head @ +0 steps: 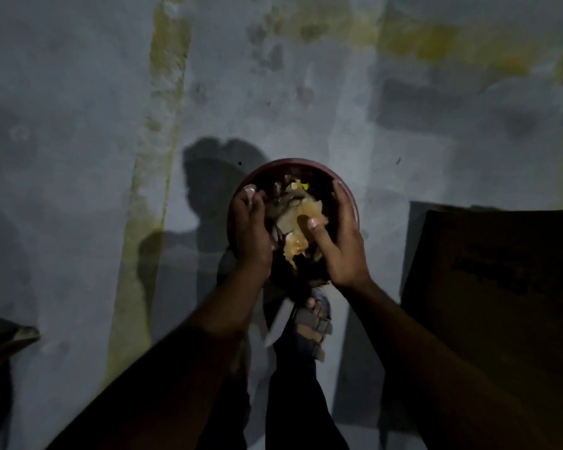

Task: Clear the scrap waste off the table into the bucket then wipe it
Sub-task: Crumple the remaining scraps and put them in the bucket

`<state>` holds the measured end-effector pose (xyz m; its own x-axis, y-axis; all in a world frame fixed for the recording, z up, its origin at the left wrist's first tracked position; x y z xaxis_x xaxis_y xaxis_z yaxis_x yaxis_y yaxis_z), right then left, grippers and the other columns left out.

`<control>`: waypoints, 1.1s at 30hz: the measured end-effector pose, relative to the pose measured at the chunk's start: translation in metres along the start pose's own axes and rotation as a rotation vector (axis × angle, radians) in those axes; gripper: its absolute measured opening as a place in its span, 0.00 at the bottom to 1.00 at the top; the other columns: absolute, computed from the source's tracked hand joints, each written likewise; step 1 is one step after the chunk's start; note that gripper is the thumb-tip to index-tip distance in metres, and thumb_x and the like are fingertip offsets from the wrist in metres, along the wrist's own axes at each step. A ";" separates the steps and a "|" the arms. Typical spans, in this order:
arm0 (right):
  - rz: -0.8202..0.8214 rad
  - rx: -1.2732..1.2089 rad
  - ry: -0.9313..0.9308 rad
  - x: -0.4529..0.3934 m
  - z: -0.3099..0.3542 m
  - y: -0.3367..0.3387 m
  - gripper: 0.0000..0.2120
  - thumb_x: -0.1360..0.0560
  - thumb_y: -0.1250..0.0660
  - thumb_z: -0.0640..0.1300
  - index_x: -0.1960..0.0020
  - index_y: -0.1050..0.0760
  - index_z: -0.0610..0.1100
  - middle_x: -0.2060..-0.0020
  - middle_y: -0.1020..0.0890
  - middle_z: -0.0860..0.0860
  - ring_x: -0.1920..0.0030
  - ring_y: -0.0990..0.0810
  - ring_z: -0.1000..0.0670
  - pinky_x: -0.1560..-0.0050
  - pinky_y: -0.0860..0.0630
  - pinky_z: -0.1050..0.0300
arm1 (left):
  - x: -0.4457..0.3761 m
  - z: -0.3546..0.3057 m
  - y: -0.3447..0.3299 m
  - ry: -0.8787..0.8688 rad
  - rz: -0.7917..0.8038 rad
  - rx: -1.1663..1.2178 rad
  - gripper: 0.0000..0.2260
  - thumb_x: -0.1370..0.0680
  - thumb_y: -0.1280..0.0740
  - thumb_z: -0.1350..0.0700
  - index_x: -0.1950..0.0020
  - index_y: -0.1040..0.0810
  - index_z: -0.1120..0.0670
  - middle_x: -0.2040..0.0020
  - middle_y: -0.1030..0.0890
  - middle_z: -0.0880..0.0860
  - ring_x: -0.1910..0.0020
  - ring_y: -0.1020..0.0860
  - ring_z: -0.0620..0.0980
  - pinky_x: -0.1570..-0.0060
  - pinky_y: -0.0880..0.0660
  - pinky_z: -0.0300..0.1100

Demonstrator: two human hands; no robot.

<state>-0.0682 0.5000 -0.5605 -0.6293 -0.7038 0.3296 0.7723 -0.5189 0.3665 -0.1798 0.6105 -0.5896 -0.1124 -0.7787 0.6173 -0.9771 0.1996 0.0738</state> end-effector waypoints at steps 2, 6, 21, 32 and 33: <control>0.037 0.085 0.034 -0.002 -0.013 0.007 0.30 0.19 0.37 0.54 0.19 0.42 0.54 0.22 0.36 0.57 0.23 0.36 0.54 0.25 0.33 0.44 | -0.004 0.004 0.009 -0.068 0.047 -0.083 0.21 0.21 0.34 0.46 0.31 0.28 0.56 0.31 0.24 0.58 0.34 0.24 0.53 0.37 0.24 0.42; 0.106 0.229 0.064 0.002 -0.017 0.011 0.28 0.20 0.38 0.57 0.22 0.41 0.62 0.20 0.40 0.55 0.21 0.42 0.52 0.25 0.38 0.44 | 0.003 0.013 0.029 -0.230 0.060 -0.576 0.29 0.29 0.32 0.41 0.33 0.29 0.57 0.32 0.28 0.59 0.34 0.29 0.56 0.37 0.28 0.47; 0.295 0.947 0.050 -0.061 -0.136 -0.080 0.39 0.23 0.57 0.69 0.17 0.57 0.53 0.18 0.57 0.43 0.18 0.56 0.39 0.24 0.51 0.32 | -0.078 0.108 -0.002 -0.846 0.487 -1.599 0.30 0.19 0.51 0.47 0.19 0.44 0.59 0.18 0.43 0.57 0.20 0.43 0.57 0.24 0.44 0.61; 0.369 0.849 0.031 -0.062 -0.099 -0.063 0.37 0.24 0.54 0.67 0.18 0.54 0.56 0.18 0.53 0.44 0.19 0.54 0.40 0.22 0.49 0.36 | -0.066 0.078 0.004 -0.939 0.455 -1.594 0.32 0.21 0.42 0.46 0.20 0.40 0.60 0.19 0.42 0.57 0.19 0.45 0.55 0.23 0.50 0.59; 0.346 0.835 0.042 -0.054 -0.083 -0.056 0.37 0.24 0.55 0.67 0.18 0.52 0.56 0.18 0.51 0.45 0.19 0.52 0.42 0.23 0.48 0.36 | -0.051 0.064 0.010 -0.967 0.459 -1.598 0.33 0.21 0.40 0.44 0.20 0.39 0.60 0.18 0.42 0.57 0.19 0.46 0.55 0.23 0.48 0.59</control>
<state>-0.0702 0.5263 -0.6711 -0.3577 -0.7806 0.5125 0.5932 0.2338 0.7703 -0.1951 0.6143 -0.6707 -0.8705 -0.4195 0.2575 0.1370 0.2959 0.9453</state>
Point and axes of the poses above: each hand's wrist, its own x-axis away from the middle knuckle, its own y-axis out of the back of the hand, z = x × y, the point moved 3 cm from there along -x, towards the middle knuckle
